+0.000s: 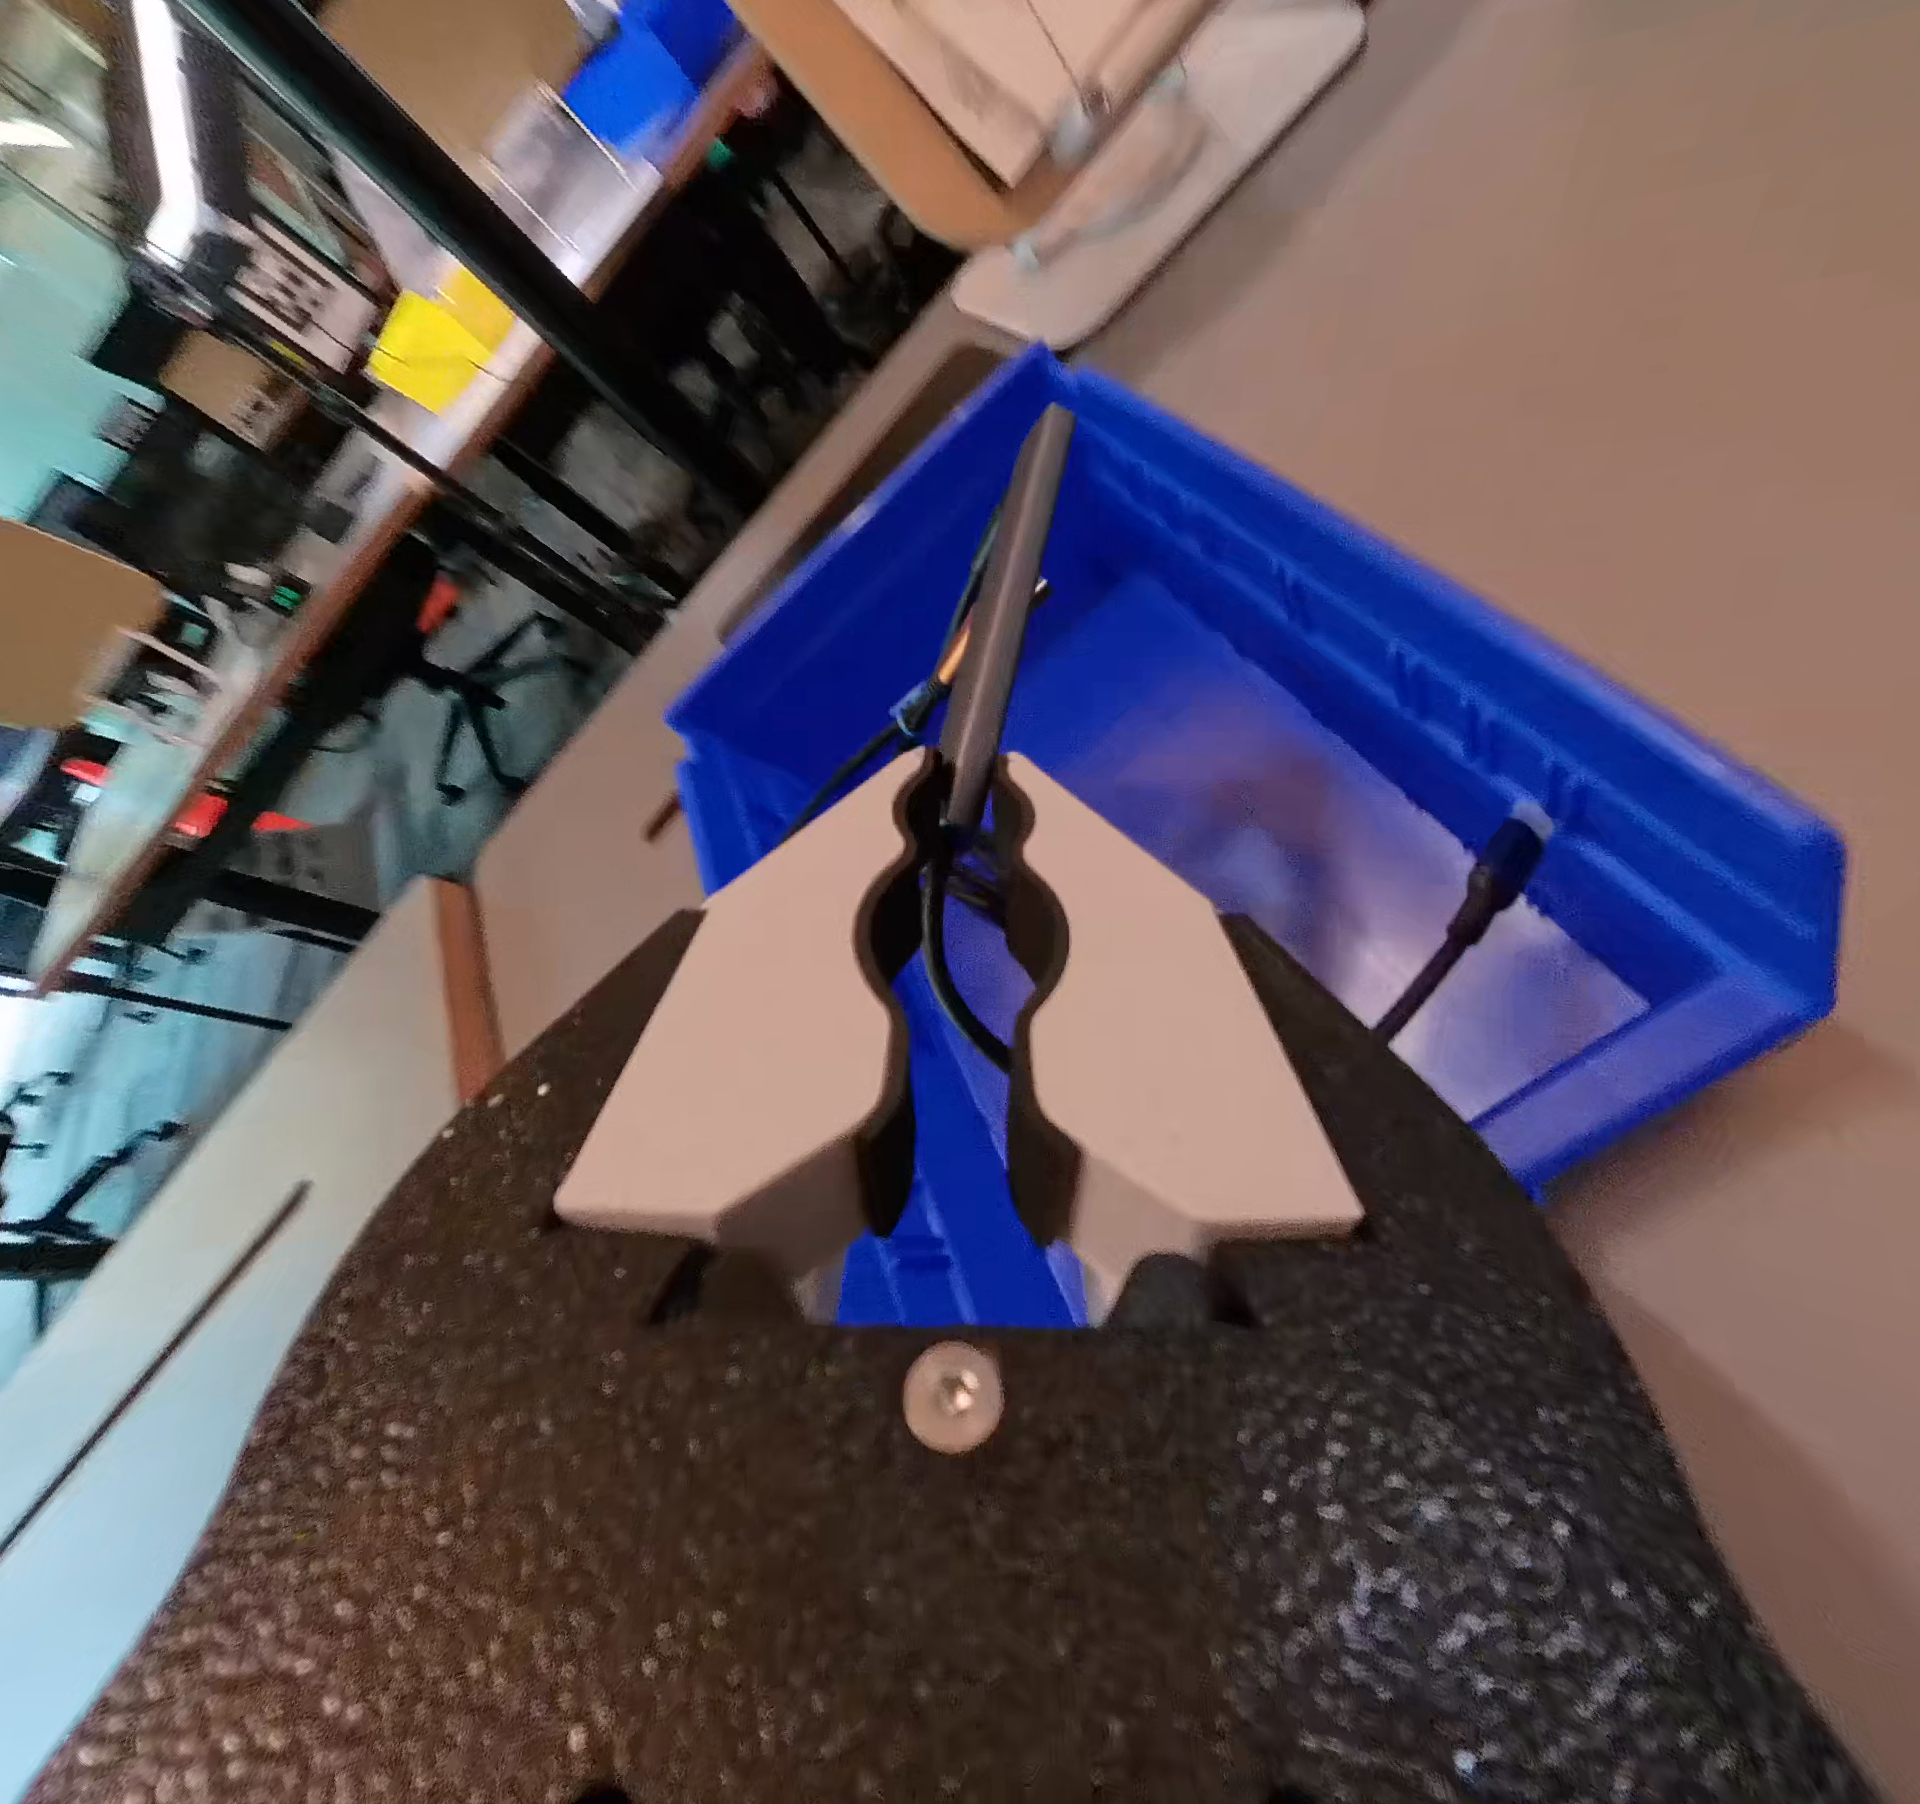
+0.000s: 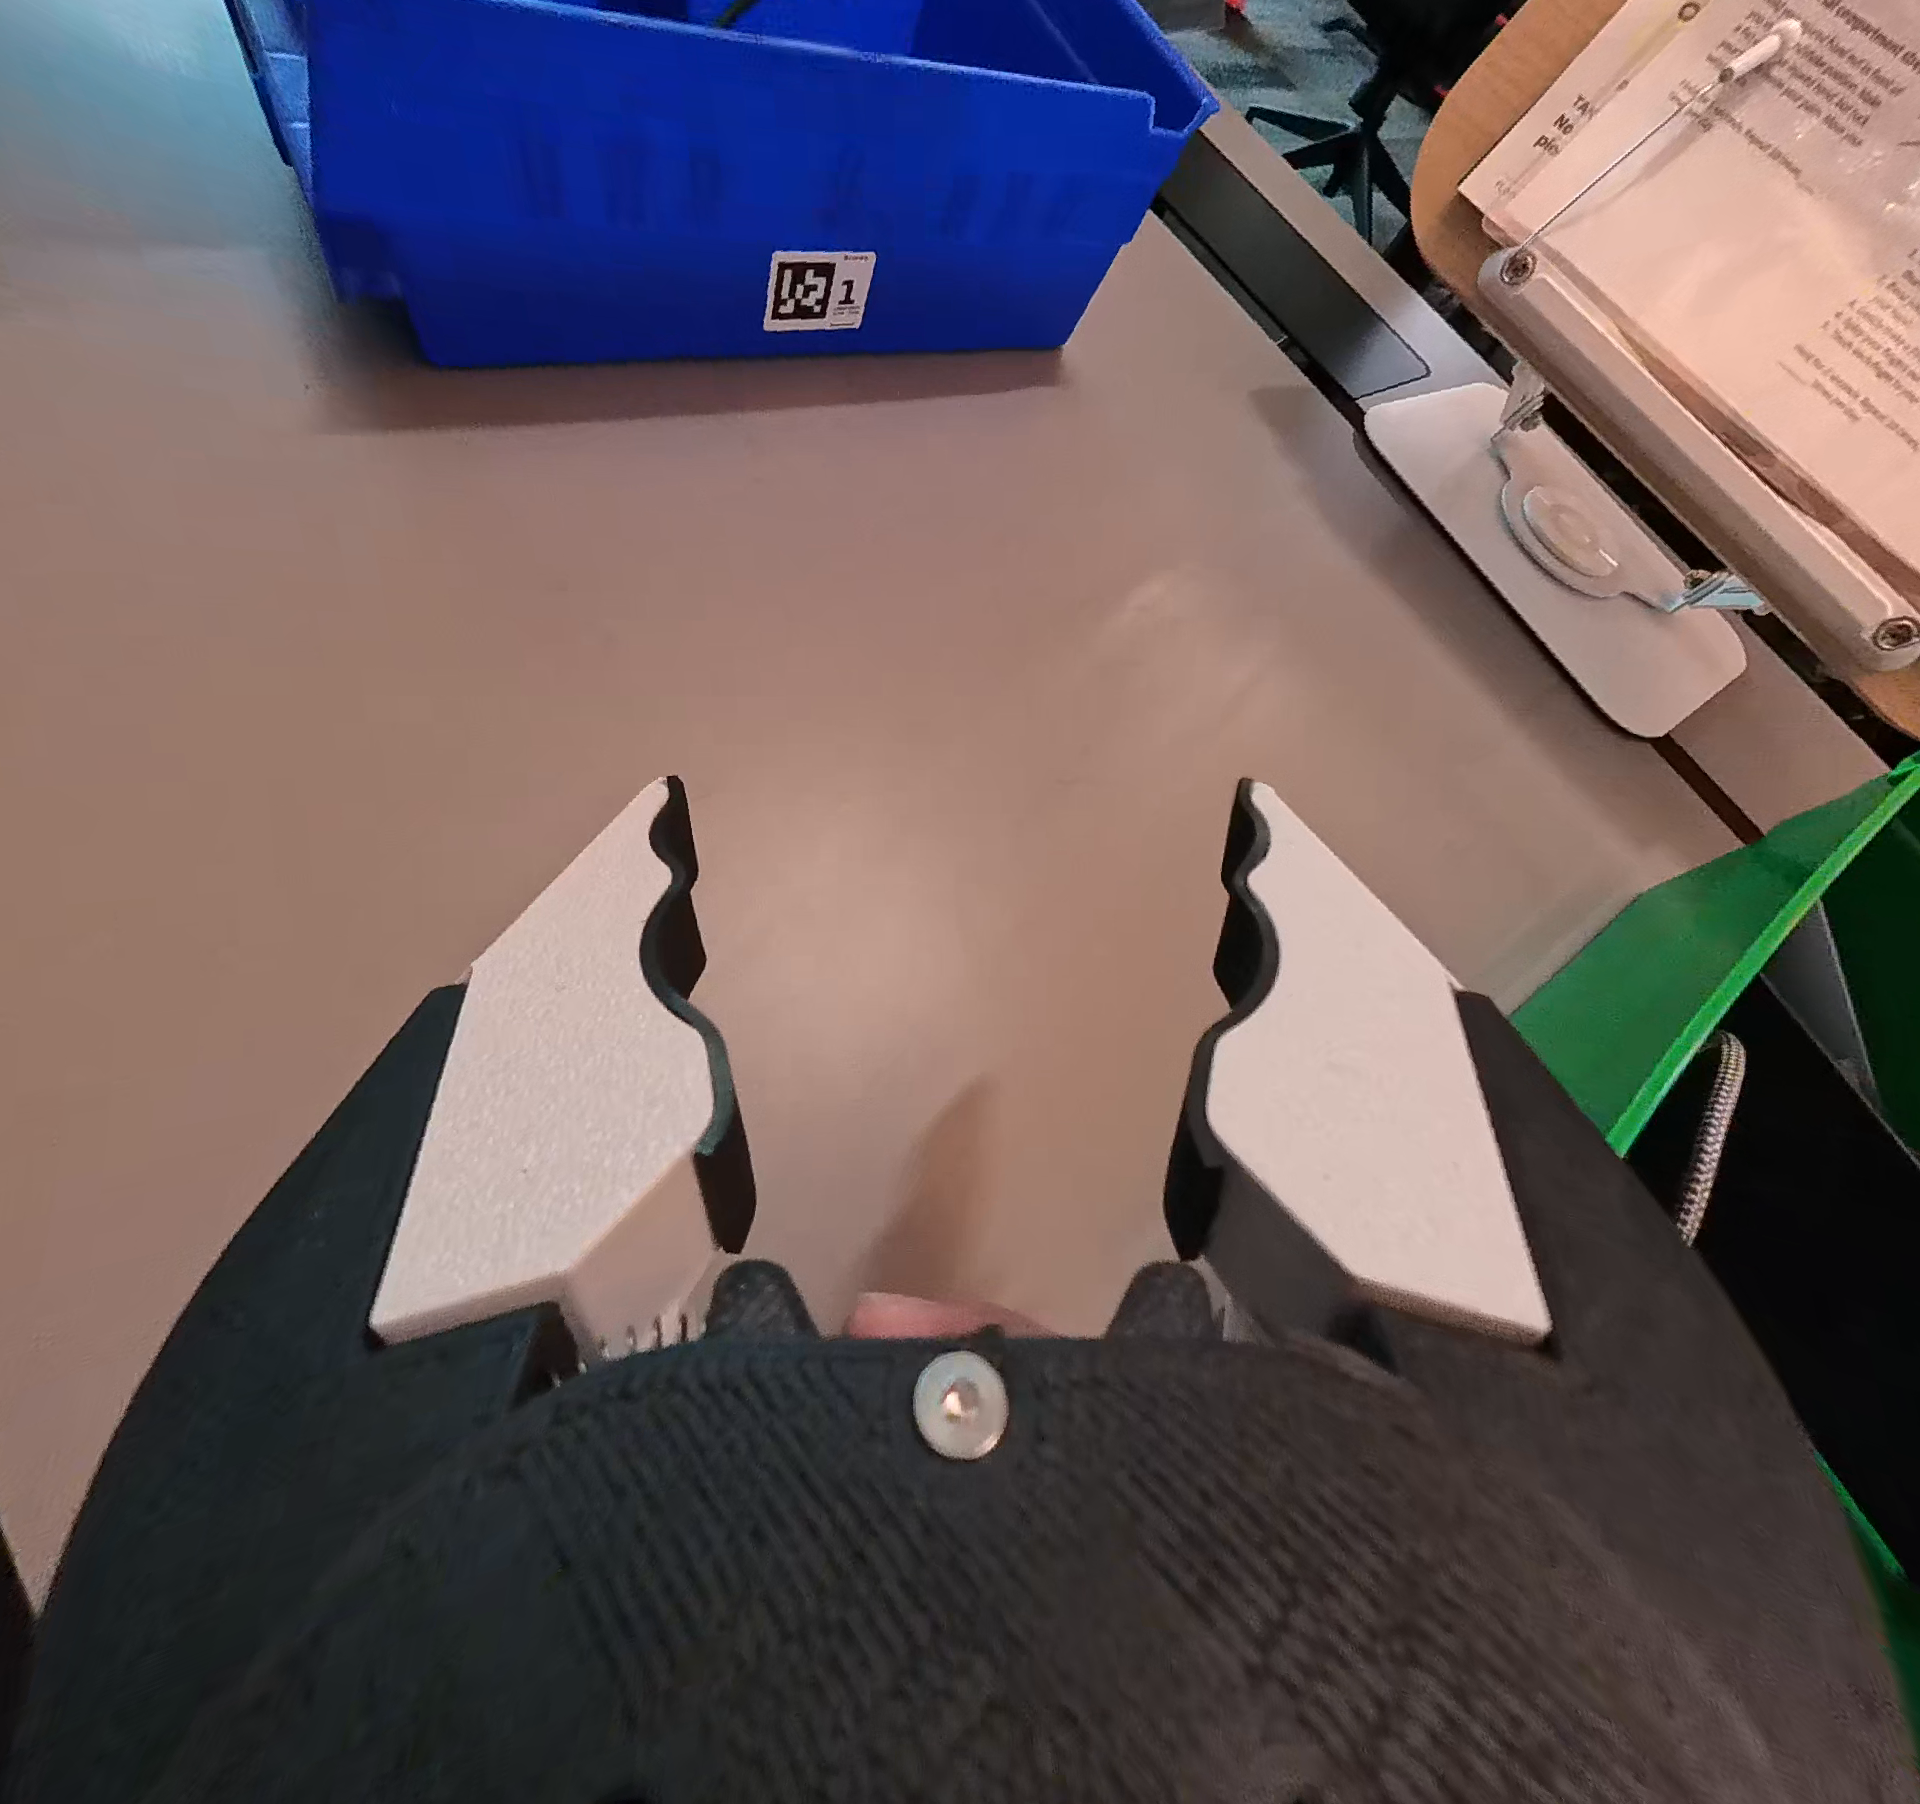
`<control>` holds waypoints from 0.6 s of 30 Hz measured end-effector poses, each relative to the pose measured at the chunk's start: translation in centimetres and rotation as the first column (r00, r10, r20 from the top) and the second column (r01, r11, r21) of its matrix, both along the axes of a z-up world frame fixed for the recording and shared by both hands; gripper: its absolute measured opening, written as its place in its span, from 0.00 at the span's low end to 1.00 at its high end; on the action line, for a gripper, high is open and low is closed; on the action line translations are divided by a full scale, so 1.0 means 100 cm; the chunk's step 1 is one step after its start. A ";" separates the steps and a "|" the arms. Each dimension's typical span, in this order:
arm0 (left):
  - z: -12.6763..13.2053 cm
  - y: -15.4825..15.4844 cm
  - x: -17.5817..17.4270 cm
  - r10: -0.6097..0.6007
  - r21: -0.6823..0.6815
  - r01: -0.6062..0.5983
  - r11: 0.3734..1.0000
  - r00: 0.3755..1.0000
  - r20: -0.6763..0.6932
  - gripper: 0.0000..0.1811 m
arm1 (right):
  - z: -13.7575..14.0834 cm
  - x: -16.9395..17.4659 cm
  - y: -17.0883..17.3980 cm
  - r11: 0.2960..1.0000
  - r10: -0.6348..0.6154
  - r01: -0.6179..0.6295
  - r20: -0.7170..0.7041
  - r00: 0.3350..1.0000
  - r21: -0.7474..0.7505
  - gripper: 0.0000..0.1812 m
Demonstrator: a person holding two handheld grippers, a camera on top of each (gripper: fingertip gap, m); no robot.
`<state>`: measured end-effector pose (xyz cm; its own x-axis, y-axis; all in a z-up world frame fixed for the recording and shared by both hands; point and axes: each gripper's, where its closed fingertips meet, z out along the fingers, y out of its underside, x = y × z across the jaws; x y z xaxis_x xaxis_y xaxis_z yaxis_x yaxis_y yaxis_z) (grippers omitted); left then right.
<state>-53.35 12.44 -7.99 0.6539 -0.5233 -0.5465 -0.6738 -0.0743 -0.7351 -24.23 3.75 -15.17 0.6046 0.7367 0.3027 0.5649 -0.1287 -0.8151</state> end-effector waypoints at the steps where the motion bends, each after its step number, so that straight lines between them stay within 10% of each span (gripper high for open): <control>1: 0.015 -0.004 0.004 -0.001 0.048 0.001 0.999 1.000 0.004 0.04 | 0.001 -0.001 0.000 1.000 0.001 -0.001 -0.004 1.000 0.002 0.56; 12: 0.169 -0.076 0.053 0.050 0.594 -0.013 0.804 0.998 -0.047 0.03 | 0.021 -0.012 -0.015 0.999 0.048 -0.047 -0.107 0.993 0.005 0.55; 18: 0.175 -0.119 0.126 -0.066 0.730 0.132 0.670 0.991 -0.118 0.03 | 0.056 -0.033 -0.044 0.987 0.140 -0.160 -0.332 0.933 -0.034 0.56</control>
